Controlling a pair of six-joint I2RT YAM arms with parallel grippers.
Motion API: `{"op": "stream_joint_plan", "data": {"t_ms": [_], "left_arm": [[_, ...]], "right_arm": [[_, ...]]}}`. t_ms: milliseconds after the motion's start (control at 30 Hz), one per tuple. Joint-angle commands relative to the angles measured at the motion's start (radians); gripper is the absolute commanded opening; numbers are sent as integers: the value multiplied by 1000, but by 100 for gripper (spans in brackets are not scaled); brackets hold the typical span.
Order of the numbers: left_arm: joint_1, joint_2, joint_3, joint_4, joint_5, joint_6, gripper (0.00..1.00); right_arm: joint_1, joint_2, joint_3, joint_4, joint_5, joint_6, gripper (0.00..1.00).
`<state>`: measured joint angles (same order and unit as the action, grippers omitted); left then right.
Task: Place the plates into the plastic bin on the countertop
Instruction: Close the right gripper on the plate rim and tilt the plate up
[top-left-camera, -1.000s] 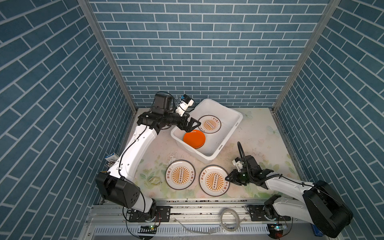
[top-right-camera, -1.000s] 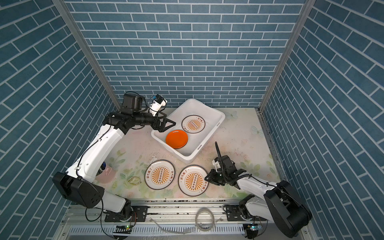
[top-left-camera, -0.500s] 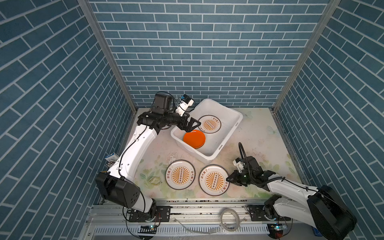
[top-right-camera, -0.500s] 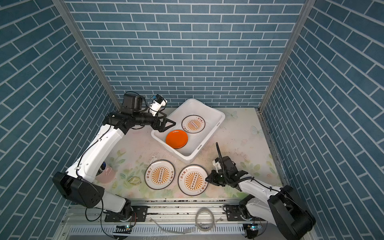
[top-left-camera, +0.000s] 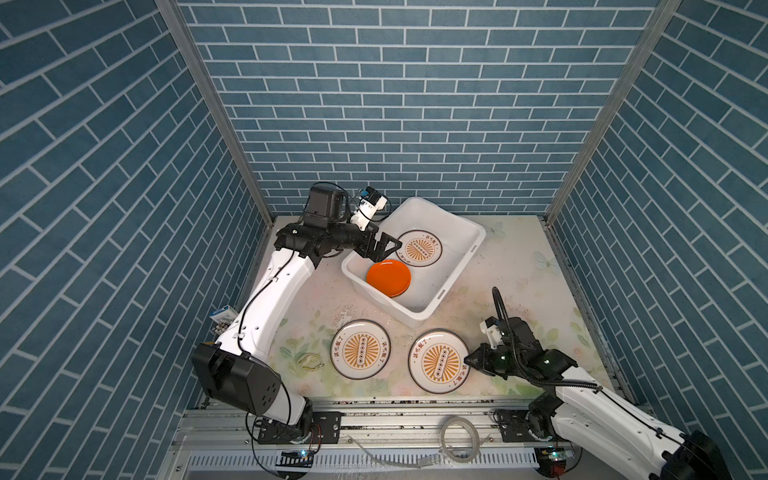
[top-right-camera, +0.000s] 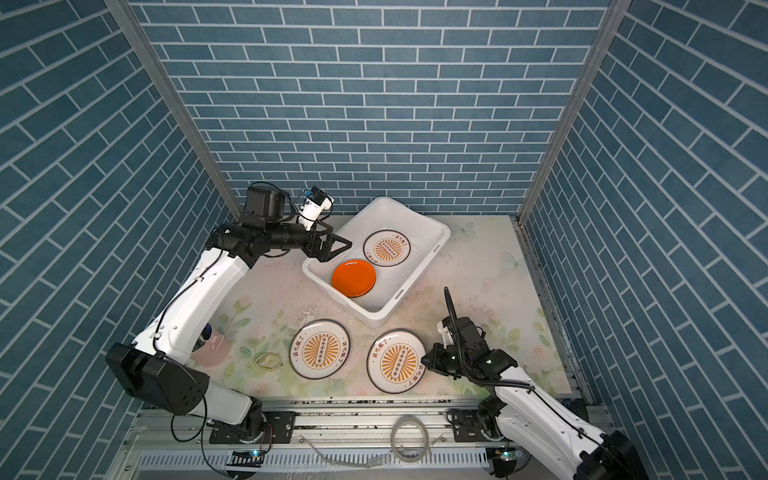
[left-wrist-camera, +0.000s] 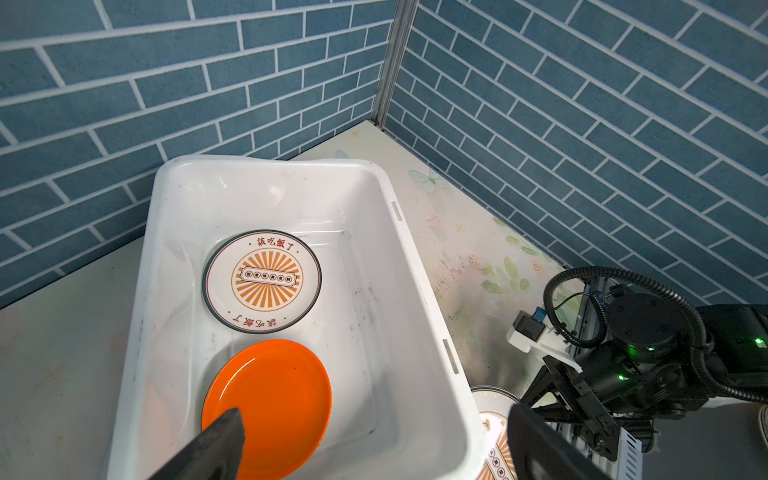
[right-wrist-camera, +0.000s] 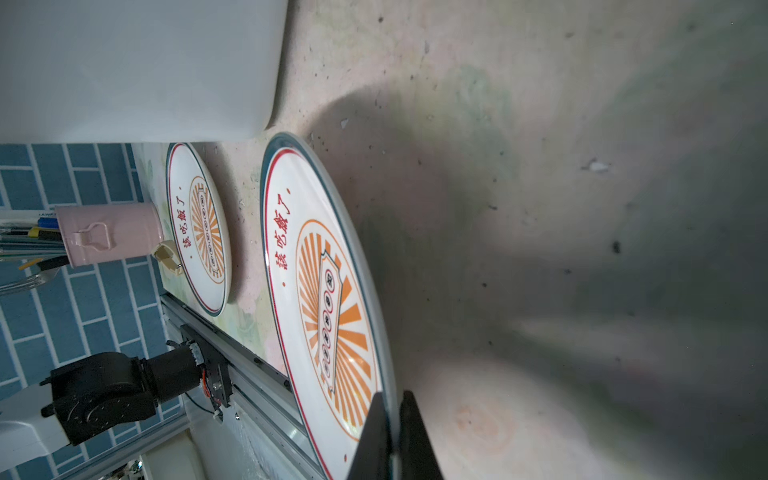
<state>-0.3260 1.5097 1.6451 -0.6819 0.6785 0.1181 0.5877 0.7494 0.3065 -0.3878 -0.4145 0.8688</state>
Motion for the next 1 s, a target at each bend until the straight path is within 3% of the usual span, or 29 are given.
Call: {"op": "stream_joint_plan", "data": {"t_ms": [0, 533, 967], "left_arm": [[-5, 16, 25, 18, 3, -19, 99], [-5, 50, 88, 14, -2, -17, 99], [0, 72, 102, 11, -20, -13, 100]], "right_arm": [[-16, -65, 30, -156, 89, 45, 0], [-84, -219, 173, -416, 194, 103, 0], [-123, -205, 414, -683, 486, 143, 0]]}}
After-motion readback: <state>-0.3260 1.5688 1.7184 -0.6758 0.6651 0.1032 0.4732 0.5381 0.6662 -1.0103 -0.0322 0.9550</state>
